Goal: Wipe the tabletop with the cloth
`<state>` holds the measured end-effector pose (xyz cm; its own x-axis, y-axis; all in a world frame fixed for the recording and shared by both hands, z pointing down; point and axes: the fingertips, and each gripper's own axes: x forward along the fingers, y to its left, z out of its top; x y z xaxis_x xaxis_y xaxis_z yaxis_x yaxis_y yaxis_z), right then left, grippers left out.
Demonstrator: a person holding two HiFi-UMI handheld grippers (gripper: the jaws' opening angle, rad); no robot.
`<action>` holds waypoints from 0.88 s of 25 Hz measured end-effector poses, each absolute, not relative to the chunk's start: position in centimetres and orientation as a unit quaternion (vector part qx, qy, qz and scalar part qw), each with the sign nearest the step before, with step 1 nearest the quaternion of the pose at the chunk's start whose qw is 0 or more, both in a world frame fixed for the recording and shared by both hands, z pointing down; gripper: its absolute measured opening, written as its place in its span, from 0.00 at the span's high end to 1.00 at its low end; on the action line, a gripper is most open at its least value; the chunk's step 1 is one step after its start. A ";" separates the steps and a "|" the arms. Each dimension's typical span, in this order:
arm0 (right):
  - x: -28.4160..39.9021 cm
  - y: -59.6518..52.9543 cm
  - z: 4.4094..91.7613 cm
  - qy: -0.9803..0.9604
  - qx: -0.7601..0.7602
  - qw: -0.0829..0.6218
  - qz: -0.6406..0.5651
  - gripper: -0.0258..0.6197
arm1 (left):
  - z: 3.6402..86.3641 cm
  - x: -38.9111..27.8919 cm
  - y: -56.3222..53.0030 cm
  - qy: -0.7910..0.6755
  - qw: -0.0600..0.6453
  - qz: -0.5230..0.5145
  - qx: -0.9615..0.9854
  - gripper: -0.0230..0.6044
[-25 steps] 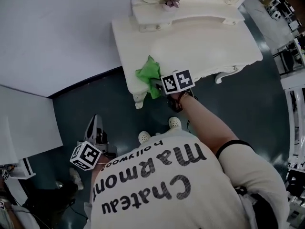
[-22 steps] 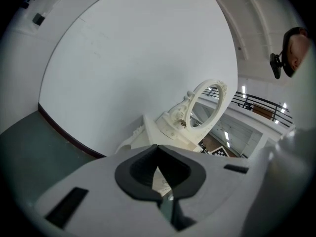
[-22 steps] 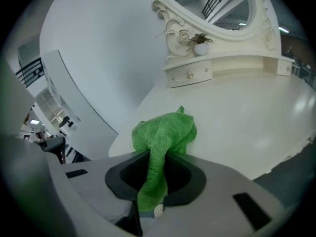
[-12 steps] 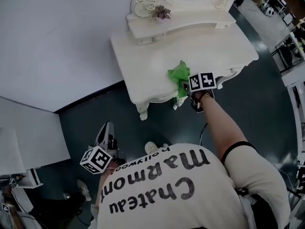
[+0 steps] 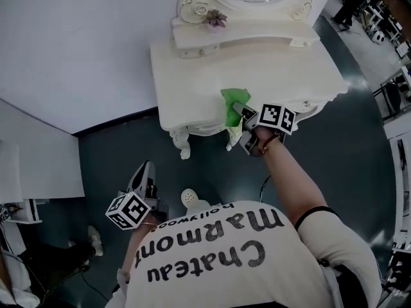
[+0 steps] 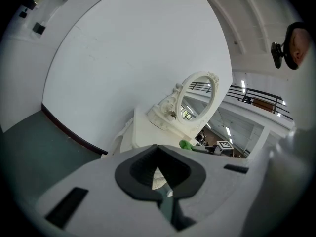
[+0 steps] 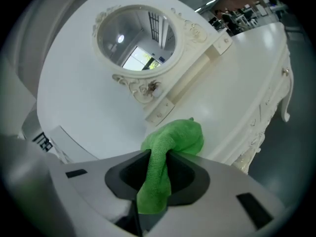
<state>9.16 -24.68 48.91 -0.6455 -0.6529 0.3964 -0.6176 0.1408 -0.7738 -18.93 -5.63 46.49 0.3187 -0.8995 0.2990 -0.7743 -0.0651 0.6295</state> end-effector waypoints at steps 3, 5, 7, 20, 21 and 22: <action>10.0 -22.1 46.5 0.764 -0.406 0.059 -0.498 0.81 | 45.0 -16.4 -4.9 -0.606 0.327 -0.097 0.719 0.95; 10.3 -19.9 44.9 0.784 -0.391 0.063 -0.478 0.81 | 43.6 -14.3 -4.7 -0.614 0.297 -0.105 0.724 0.95; 10.6 -17.8 43.5 0.807 -0.383 0.059 -0.446 0.81 | 42.3 -11.9 -4.6 -0.609 0.280 -0.109 0.735 0.95; 13.8 -9.7 38.7 0.885 -0.373 0.001 -0.279 0.81 | 39.3 -2.1 -0.4 -0.584 0.245 -0.095 0.768 0.95; 14.0 -9.4 38.8 0.885 -0.375 -0.003 -0.278 0.81 | 39.2 -2.0 0.0 -0.586 0.243 -0.096 0.767 0.95; 14.3 -9.1 39.0 0.884 -0.376 -0.006 -0.278 0.81 | 39.2 -1.9 0.3 -0.588 0.241 -0.096 0.766 0.95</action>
<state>14.32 -9.09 39.03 -0.7168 -0.6617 0.2198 -0.6685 0.5626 -0.4865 -1.86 0.35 39.23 0.2907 -0.9470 0.1371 -0.8547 -0.1926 0.4820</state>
